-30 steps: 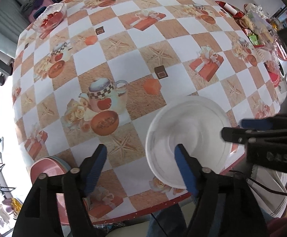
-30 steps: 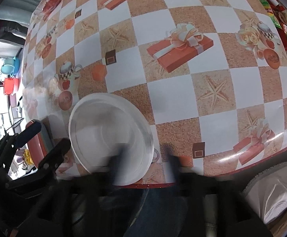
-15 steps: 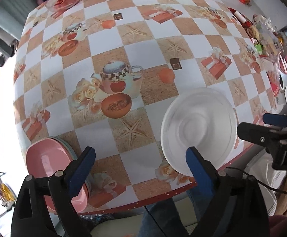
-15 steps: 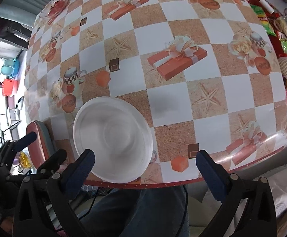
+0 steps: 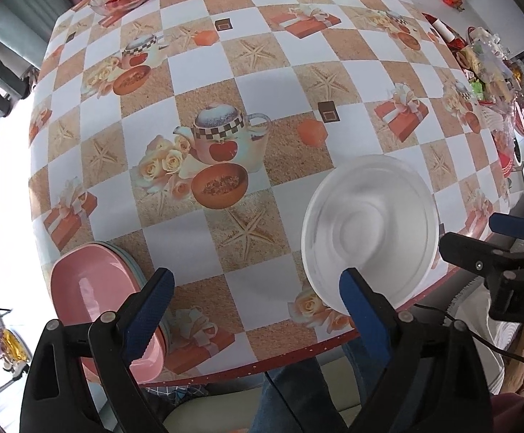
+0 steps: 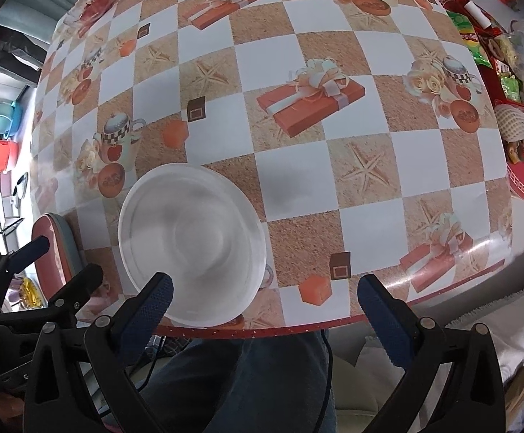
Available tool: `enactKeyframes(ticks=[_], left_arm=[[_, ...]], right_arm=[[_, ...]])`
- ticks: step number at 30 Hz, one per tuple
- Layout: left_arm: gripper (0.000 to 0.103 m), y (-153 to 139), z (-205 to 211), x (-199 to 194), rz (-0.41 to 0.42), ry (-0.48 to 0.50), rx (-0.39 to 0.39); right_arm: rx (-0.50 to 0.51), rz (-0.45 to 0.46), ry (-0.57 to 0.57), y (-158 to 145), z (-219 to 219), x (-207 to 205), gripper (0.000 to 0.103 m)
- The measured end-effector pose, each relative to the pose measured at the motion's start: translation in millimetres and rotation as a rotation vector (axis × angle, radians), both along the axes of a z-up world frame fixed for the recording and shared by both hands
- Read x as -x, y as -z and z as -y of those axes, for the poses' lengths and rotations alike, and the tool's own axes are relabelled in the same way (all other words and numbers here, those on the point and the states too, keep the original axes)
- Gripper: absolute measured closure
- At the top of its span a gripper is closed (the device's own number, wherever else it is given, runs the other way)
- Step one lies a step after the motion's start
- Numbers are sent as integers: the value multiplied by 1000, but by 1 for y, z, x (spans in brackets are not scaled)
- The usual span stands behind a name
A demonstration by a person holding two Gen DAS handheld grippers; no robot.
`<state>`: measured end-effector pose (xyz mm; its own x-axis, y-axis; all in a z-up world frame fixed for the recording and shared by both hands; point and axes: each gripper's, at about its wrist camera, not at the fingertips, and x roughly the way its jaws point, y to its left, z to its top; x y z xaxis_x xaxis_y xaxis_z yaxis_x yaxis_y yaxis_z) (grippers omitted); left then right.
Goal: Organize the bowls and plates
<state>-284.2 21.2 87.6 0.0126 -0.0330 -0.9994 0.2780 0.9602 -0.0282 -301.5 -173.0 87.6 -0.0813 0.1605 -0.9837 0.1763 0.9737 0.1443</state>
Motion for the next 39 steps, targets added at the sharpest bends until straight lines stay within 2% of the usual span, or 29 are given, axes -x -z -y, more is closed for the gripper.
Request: enactKeyframes(ticks=[13,39], left_arm=[[9,1,4,1,1,13,-16],[9,18,7,-4,-33,20,-39]], right_arm=[[28,0,-2,2,4,5,0],[12,-40,-24,24,0,1,0]])
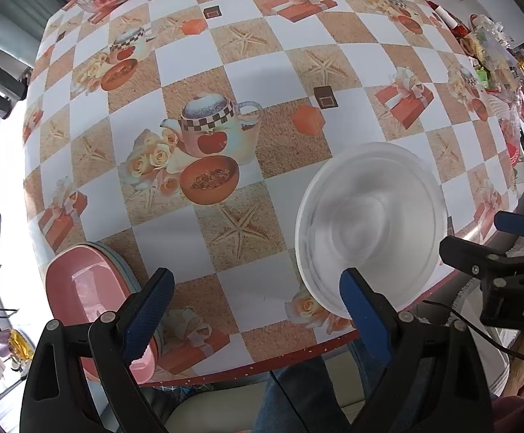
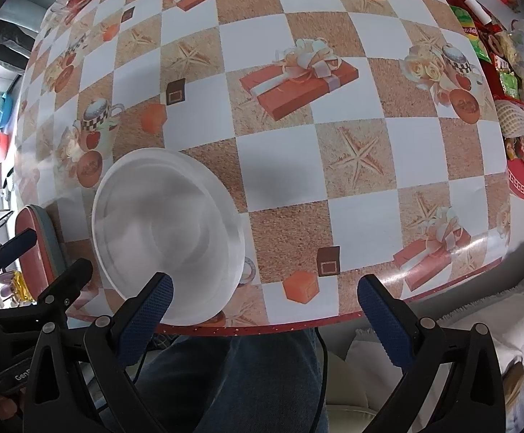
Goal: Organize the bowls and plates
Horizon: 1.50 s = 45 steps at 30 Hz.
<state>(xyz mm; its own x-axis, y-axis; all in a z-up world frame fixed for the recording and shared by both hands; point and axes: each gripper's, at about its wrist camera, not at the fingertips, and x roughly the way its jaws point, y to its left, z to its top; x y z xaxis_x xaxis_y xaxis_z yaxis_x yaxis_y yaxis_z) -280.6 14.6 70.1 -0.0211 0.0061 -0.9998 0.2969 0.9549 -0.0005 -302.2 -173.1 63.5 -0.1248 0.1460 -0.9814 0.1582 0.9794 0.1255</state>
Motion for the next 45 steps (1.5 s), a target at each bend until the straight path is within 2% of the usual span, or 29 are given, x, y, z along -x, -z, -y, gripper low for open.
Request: enactKeyframes(ticks=[14,28,36,38,39,45], left_arm=[[9,32,10,-11,-33,15,-44],[9,67,13,-26,-50,-27,-77],[8,86,11,-33,-54,-33,-62],[5,89,10,-35,-52,-38,-63],[0,91,8,-35,-50,-43,-68],[0,103,2,-39,-67,-60,-24]], right_arm=[[5,-54,27,35,6,-3,0],[14,-101,4,76,-4,-15,0],[21,-115,-14,94,-17,-19,0],[5,-121,-6,97,-19,-22,0],[-4,-122,-4,99,-18,-23,0],[-47,-136,16,109,-16,-25,0]])
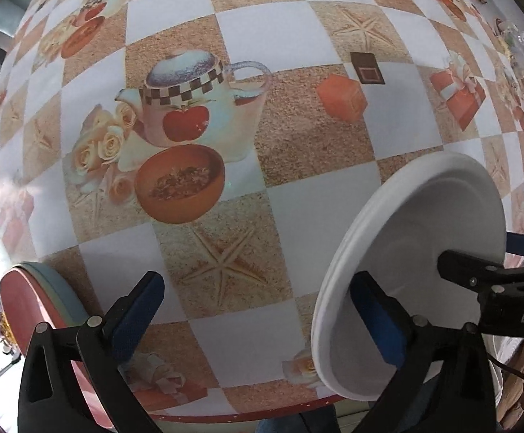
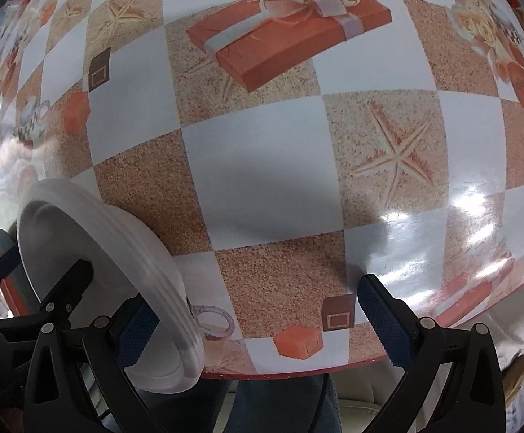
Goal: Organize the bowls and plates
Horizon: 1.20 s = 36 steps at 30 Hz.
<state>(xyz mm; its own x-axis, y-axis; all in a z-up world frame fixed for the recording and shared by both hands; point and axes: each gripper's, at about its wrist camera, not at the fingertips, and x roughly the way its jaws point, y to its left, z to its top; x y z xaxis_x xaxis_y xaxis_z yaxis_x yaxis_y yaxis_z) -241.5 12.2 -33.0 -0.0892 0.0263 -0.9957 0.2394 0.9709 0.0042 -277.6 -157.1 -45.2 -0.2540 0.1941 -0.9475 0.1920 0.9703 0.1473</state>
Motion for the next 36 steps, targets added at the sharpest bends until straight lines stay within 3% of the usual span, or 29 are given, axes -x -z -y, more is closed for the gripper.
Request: enactKeyframes(ticks=[8,14,20,23,26,28,29,30,31,36], left_arm=[[0,11,-7,-5,-19,-22,41],[0,11,-15,5,20,-38,52],[1,14,-14,0,-35,-49,31],[8,13,-6,-4,-30,-26,24],[22,9,5,-3,-28,2,35],[37,6,11,-1,-33,10,57],[41,5,14,-1,-33,18,64],[52,5,16,-1,-33,27,71],[68,4,20,0,-38,44,94],[70,4,25,0,-42,49,107]], right_arm=[[0,25,9,0,9,2,0],[-5,6,0,-7,14,9,0],[-10,-6,17,-5,13,-1,3],[-19,20,-2,-14,1,-2,19],[-46,48,-19,-22,-7,-2,40],[-98,57,-6,-25,-9,-3,65],[-119,55,3,-25,-10,-3,71],[-129,51,8,-25,-11,-4,77],[-133,47,8,-25,-13,-4,81],[-130,29,14,-26,-22,-3,81]])
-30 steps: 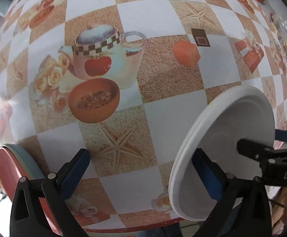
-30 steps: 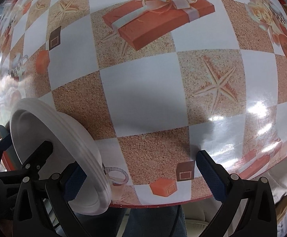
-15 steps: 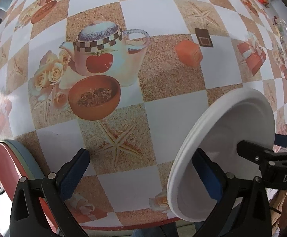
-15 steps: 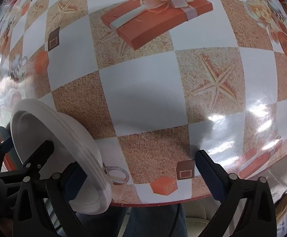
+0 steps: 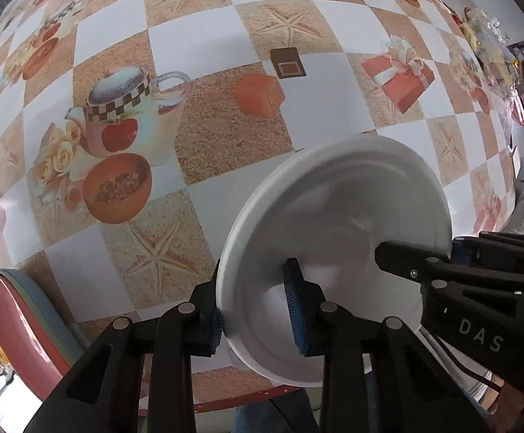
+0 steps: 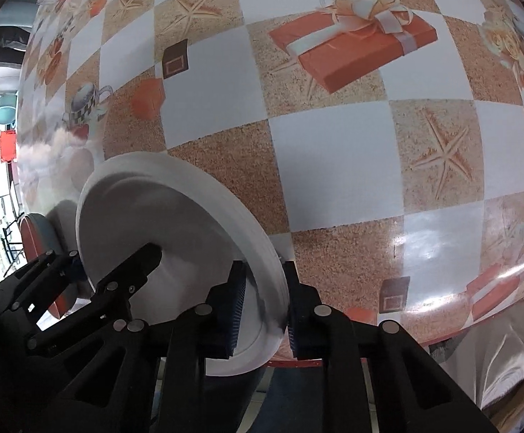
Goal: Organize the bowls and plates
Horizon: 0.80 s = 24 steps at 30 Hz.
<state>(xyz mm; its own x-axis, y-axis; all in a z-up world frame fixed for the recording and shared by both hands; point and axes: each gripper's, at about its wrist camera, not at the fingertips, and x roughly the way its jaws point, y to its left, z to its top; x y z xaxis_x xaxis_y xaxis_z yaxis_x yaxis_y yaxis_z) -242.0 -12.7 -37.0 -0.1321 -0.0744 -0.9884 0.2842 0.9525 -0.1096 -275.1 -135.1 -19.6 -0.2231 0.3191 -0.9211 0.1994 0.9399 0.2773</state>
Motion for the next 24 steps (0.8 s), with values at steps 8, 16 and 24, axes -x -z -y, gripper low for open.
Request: enactKeyframes(ticks=[8,16,24], left_arm=[[69,-4,-28,11,7,-56,-19],[69,-7,-79,21,8,-147,-39],[68,-10,-104,29,21,-198,-38]], right_arm=[[4,-5,-83,-2,-41,-6,81],[-16,10,-176,-7,-106,-13,81],[-14,25,-216,-12,-146,-16,81]])
